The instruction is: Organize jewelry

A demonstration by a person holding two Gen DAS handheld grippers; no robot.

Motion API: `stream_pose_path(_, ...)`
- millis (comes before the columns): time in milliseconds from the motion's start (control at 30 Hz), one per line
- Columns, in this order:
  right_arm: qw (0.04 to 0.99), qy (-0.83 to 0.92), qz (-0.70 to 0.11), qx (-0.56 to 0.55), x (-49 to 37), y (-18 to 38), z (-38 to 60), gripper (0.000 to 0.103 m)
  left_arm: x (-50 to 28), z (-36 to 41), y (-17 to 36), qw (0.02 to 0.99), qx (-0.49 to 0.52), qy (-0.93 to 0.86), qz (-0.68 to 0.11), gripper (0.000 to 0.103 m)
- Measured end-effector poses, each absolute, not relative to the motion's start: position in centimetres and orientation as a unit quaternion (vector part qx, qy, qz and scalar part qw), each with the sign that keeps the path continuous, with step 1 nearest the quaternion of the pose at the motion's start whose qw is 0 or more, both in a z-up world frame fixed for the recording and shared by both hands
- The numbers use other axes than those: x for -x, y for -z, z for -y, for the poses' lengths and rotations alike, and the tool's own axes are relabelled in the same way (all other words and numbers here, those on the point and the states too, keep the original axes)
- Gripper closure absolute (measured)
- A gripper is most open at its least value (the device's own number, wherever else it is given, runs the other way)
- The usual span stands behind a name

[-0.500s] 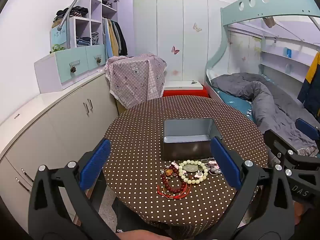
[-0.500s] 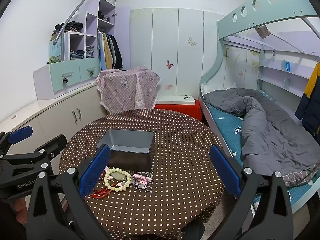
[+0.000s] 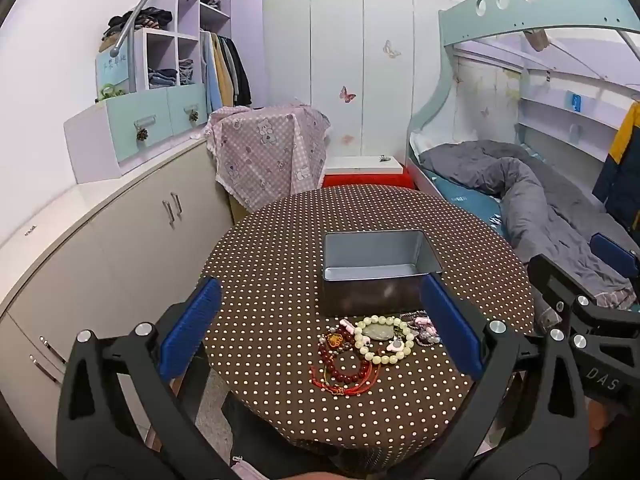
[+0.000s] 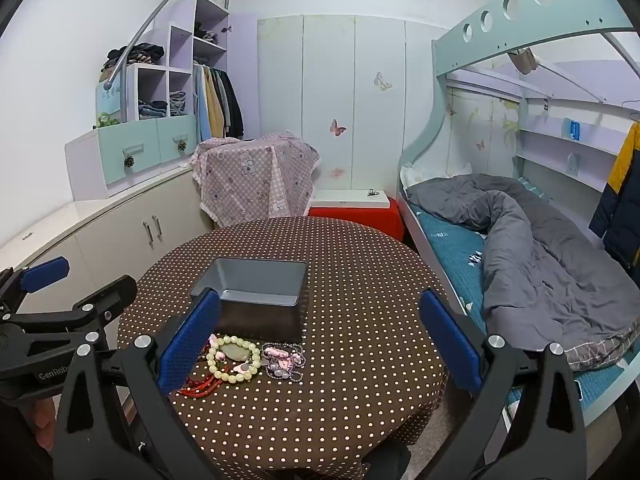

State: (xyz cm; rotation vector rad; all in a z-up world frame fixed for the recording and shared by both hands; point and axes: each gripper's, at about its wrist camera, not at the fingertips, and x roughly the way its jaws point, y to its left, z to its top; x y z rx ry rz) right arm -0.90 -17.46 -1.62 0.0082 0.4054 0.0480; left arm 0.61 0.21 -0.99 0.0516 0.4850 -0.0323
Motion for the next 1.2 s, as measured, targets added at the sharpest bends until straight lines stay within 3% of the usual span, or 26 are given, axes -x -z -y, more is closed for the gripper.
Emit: stream_pose_path(1200,0.979,-0.026,-0.201,-0.004,1.0,2.0,17.7,0.008,-0.1,-0.2,-0.1,0.971,-0.026,0.013,-0.236,0.006)
